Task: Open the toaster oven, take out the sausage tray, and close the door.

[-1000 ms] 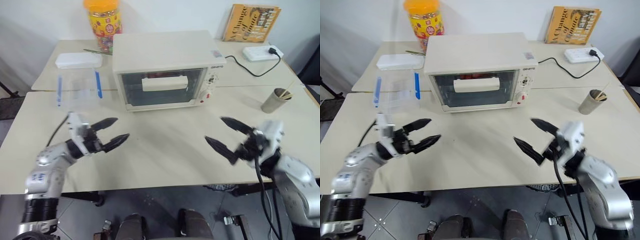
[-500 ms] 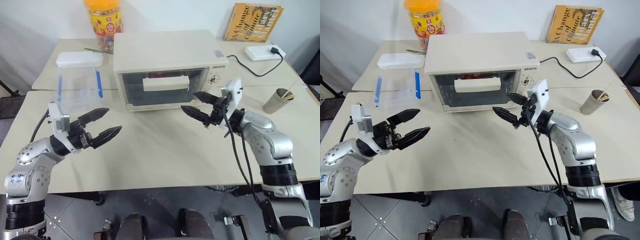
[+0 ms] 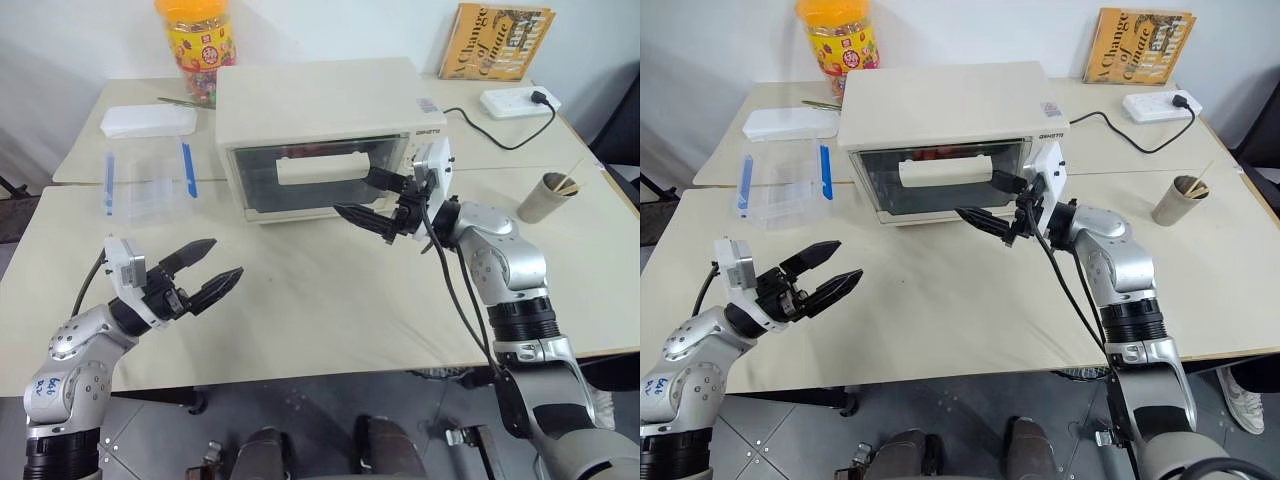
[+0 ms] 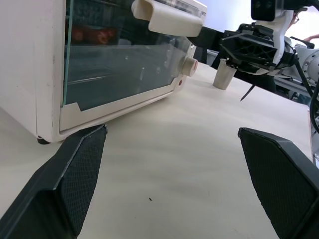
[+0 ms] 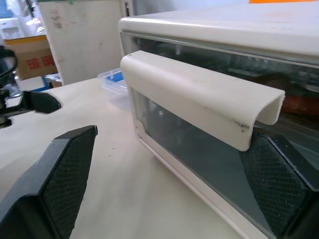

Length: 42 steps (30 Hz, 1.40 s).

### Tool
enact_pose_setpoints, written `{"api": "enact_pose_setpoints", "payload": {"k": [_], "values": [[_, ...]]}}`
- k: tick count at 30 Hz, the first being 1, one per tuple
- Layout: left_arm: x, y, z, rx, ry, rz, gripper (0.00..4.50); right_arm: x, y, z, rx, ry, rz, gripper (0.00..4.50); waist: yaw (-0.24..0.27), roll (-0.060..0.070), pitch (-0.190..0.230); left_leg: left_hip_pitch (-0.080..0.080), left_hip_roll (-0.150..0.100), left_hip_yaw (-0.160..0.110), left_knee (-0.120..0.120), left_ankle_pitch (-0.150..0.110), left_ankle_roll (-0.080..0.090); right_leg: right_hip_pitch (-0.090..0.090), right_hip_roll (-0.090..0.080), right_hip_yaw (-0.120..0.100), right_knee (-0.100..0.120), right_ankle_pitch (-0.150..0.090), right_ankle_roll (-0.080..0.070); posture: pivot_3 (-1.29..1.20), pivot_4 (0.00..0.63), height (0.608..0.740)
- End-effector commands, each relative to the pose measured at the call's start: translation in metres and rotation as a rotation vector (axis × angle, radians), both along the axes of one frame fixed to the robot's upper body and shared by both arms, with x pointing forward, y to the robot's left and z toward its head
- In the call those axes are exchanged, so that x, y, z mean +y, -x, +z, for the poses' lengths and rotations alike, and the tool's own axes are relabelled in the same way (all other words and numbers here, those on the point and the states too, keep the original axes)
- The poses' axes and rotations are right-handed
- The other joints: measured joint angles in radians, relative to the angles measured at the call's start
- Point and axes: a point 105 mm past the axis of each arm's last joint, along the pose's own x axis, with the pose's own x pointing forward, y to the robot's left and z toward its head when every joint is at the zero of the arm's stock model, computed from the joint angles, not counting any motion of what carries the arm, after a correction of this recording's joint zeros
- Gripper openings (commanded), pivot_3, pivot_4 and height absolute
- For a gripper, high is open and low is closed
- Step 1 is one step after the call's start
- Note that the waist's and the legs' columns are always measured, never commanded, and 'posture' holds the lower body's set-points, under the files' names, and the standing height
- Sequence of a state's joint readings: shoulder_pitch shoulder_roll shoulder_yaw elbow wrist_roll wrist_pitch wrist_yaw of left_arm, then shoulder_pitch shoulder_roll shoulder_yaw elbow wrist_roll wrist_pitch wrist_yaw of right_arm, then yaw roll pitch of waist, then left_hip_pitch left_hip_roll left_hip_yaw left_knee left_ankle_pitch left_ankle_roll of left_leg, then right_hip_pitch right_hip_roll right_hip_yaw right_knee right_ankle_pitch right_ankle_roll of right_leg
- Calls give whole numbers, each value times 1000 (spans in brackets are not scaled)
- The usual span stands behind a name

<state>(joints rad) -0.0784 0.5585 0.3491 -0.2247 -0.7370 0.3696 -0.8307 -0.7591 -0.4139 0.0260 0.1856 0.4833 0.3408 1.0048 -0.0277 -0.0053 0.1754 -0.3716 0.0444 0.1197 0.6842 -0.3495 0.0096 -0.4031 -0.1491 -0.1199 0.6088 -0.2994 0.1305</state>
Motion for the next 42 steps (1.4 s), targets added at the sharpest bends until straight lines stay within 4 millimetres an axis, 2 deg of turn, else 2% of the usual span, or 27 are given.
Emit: {"api": "enact_pose_setpoints", "payload": {"k": [1,2,4,5,7,10,19,24,28,31,35,37,39,42], "values": [[11,-2,27,-88,26,17,4479,3,30,4,-139,74,155,4500,1,0,0,-1,0,0,0,0,0,-1,0,0,0,0,0,0,150,740],[16,-5,32,-96,28,30,4479,1,33,0,-173,105,165,4500,1,0,0,-1,0,0,0,0,0,-1,0,-1,0,0,0,0,150,740],[30,-10,30,-92,-100,64,4479,1,35,-6,-237,163,174,4500,-3,0,0,-1,0,1,0,0,0,-3,0,0,1,0,0,0,150,740],[43,-15,34,-101,-119,110,4298,1,37,-9,-280,187,182,4500,-5,0,0,-1,0,1,-1,0,0,-5,0,0,2,0,0,0,150,740],[56,-23,40,-105,-96,137,3880,2,38,-11,-324,204,183,4500,-7,0,0,-1,0,4,-1,0,0,-7,0,1,3,0,0,0,150,740],[50,-31,46,-116,-98,94,2920,3,37,-14,-357,223,179,4500,-5,0,0,-1,1,6,-2,0,-1,-8,0,0,3,0,0,0,150,740],[13,-70,62,-170,-20,25,97,5,37,-18,-407,240,166,4500,-8,0,1,-1,1,10,0,-1,-1,-8,1,-1,4,0,0,0,150,740],[-7,-86,59,-163,-33,-7,41,3,38,-22,-421,260,165,4500,-6,0,1,-1,1,10,0,-1,-1,-8,1,-2,4,0,0,0,150,740],[-27,-86,50,-153,-63,-90,41,-2,37,-27,-410,277,141,4500,-6,0,1,-1,1,10,0,-1,-1,-8,1,-2,4,0,0,0,150,740],[-34,-84,43,-138,-84,-128,41,-11,36,-30,-400,288,88,4500,-2,-1,1,-1,1,10,0,-1,-1,-8,1,-2,4,0,0,0,150,740],[-37,-79,37,-111,-83,-182,41,-39,38,-34,-353,271,-65,4500,7,-1,1,-1,0,9,2,-1,-1,-7,0,-3,5,0,0,0,150,740],[-38,-76,33,-100,-93,-202,41,-50,43,-40,-331,292,-102,4500,9,-1,1,-1,0,9,2,-1,-1,-7,0,-3,5,0,0,0,150,740],[-40,-72,25,-84,-128,-229,41,-69,50,-49,-297,321,-163,4500,12,-1,1,-1,0,9,2,-1,-1,-7,0,-3,5,0,0,0,150,740],[-42,-69,3,-50,-210,-249,41,-122,73,-67,-225,432,-312,4500,31,-1,1,-1,0,9,2,-1,-1,-7,0,-2,5,0,0,0,150,740]]}}
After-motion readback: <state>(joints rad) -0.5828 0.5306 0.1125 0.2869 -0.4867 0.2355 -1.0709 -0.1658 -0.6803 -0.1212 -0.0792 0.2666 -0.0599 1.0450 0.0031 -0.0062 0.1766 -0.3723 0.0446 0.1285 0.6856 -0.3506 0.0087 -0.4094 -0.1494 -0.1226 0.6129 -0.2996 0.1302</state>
